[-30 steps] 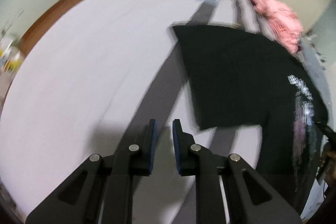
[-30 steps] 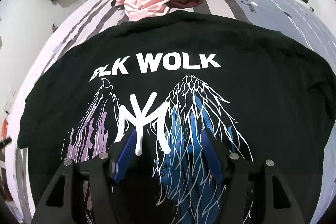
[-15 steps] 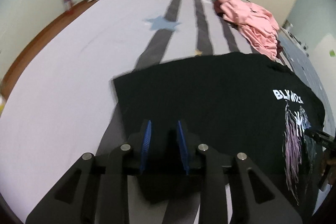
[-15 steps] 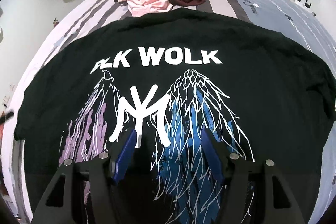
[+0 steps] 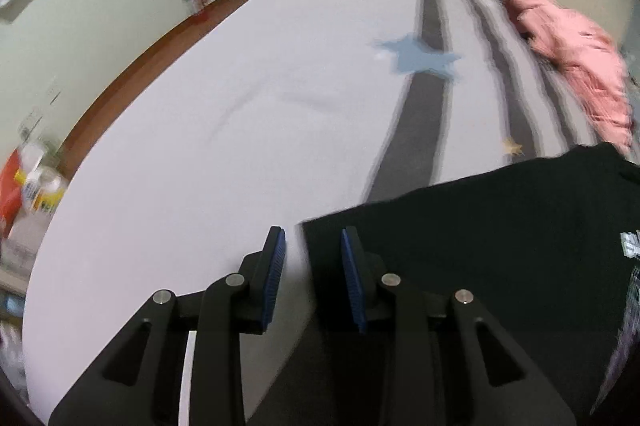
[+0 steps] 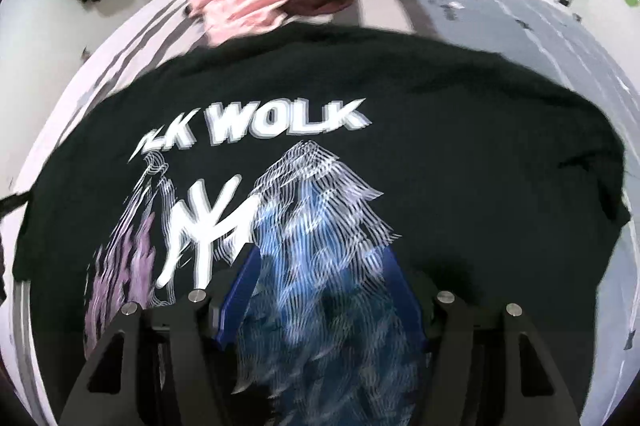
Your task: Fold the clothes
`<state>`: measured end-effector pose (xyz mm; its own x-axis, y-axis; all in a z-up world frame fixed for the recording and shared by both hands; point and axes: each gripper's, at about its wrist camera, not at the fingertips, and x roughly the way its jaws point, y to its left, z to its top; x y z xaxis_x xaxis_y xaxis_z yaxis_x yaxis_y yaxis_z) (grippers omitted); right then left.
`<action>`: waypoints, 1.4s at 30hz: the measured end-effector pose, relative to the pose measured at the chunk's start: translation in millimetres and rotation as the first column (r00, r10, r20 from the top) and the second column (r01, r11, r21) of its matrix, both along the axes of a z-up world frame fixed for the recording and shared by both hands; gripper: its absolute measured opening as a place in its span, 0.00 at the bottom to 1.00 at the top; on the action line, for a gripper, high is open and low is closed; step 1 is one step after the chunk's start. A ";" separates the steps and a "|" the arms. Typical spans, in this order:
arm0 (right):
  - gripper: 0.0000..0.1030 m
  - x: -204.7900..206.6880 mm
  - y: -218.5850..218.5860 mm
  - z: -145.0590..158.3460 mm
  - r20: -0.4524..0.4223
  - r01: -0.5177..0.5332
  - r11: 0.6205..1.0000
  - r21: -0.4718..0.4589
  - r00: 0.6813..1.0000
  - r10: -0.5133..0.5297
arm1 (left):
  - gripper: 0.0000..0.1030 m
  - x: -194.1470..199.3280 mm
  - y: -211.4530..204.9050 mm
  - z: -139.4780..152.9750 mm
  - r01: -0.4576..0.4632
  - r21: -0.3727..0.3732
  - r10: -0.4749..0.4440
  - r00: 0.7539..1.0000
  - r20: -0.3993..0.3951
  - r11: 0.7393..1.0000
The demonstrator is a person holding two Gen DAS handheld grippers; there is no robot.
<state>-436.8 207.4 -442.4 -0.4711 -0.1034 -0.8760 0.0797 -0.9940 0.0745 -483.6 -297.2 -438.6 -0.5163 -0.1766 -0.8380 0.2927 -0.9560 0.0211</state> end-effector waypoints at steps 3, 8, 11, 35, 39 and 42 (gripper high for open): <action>0.58 -5.0 30.8 7.0 -0.025 0.051 0.999 0.019 0.998 -0.050 | 0.28 -2.2 33.5 10.2 0.149 0.035 -0.148 0.989 -0.023 0.988; 0.58 -11.7 102.0 11.8 -0.053 0.164 0.983 0.079 0.986 -0.160 | 0.35 -14.0 50.7 -23.5 0.103 -0.038 -0.099 0.989 0.109 0.994; 0.58 -16.6 146.9 14.0 -0.067 0.241 0.963 0.117 0.970 -0.234 | 0.35 -7.8 50.5 -5.6 -0.085 0.030 0.084 0.996 0.037 0.996; 0.14 -37.2 332.1 12.8 -0.040 0.360 0.927 0.104 0.933 -0.358 | 0.35 67.1 211.7 25.0 0.130 0.140 -0.135 0.990 0.028 0.982; 0.39 -28.5 350.9 26.7 -0.051 0.368 0.923 0.113 0.930 -0.364 | 0.35 54.7 224.3 25.0 0.151 0.132 -0.157 0.987 0.036 0.980; 0.41 -27.1 368.1 30.5 -0.046 0.391 0.914 0.110 0.921 -0.388 | 0.35 50.8 227.5 26.5 0.158 0.133 -0.164 0.986 0.036 0.979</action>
<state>-463.9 575.5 -411.9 -0.4735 0.1923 -0.8595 -0.3149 -0.9483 -0.0387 -432.8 -69.7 -412.1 -0.4891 0.0167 -0.8720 0.1367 -0.9860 -0.0956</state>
